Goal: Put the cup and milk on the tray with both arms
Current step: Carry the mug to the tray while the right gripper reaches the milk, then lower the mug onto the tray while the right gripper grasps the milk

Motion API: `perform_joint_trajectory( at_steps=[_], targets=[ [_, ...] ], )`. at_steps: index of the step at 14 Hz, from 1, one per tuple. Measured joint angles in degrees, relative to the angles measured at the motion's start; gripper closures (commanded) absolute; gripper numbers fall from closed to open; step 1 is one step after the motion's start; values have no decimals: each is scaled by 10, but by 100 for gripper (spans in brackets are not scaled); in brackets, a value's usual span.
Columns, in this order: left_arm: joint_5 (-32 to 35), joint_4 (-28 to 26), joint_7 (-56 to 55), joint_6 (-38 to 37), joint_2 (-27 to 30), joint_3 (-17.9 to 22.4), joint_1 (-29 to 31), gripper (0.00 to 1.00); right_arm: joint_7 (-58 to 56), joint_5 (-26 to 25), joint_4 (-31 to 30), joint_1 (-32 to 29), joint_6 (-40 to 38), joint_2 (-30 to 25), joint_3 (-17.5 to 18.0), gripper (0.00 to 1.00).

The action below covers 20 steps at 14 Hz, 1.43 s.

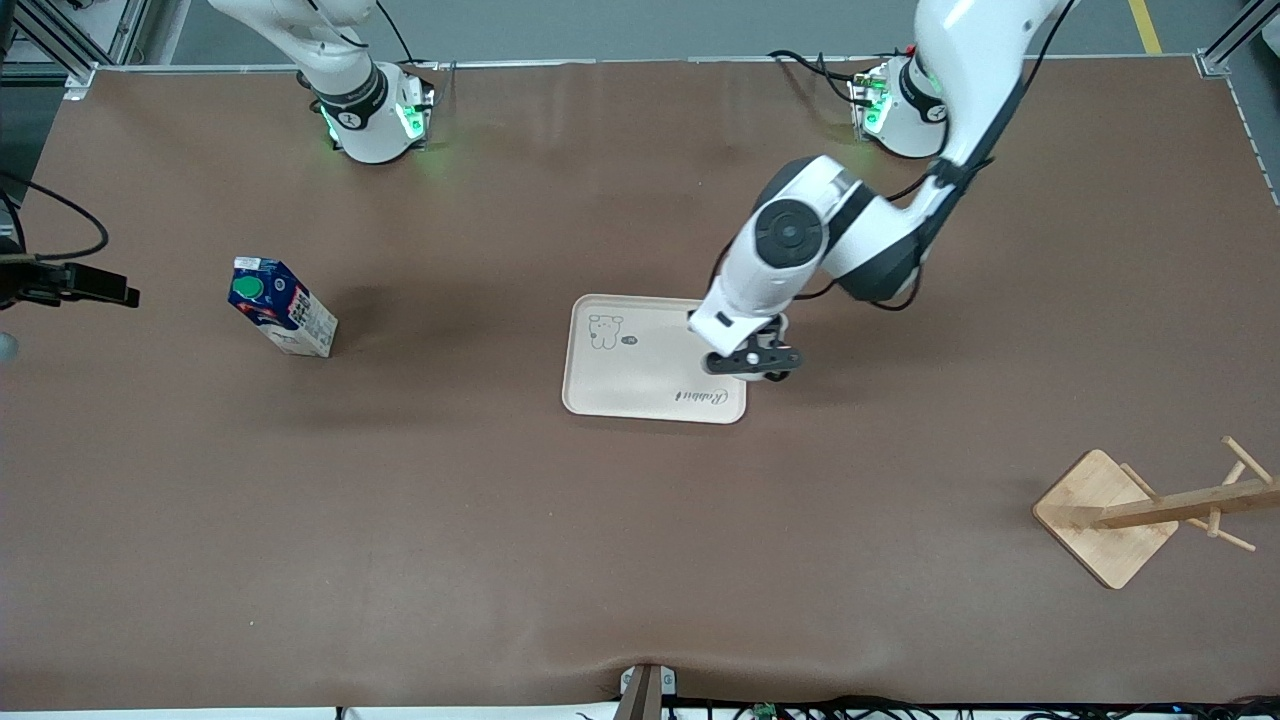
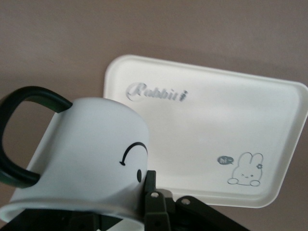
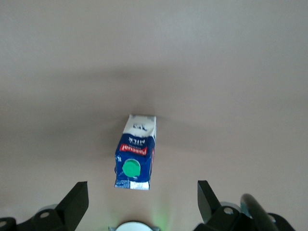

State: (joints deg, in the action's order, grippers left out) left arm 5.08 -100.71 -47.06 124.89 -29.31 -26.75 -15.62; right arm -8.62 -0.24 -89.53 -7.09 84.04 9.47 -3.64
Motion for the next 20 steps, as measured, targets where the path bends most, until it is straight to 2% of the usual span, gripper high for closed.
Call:
perform_joint_trajectory(
  at_steps=[4,10,12,13,14,15,16,20],
  targets=[
    [1,56,-23,-37,-71,4,-40,100,1,0,-100,-7,50,-11,0,0],
    [2,66,-23,-67,-96,4,-45,100,19,6,-267,-5,170,-64,6,0],
    [2,66,-23,-69,-99,4,-46,73,35,11,-288,4,176,-70,10,0],
    [2,66,-23,-70,-100,4,-46,63,41,12,-294,12,176,-74,11,0],
    [3,66,-23,-70,-101,4,-46,45,46,12,-300,21,178,-77,11,0],
    [8,66,-23,-70,-101,4,-46,12,48,12,-308,28,185,-79,12,0],
    [16,67,-23,-70,-101,4,-46,0,48,11,-316,31,193,-79,12,0],
    [48,84,-23,-74,-100,5,-44,0,48,10,-349,30,225,-79,8,0]
  ],
)
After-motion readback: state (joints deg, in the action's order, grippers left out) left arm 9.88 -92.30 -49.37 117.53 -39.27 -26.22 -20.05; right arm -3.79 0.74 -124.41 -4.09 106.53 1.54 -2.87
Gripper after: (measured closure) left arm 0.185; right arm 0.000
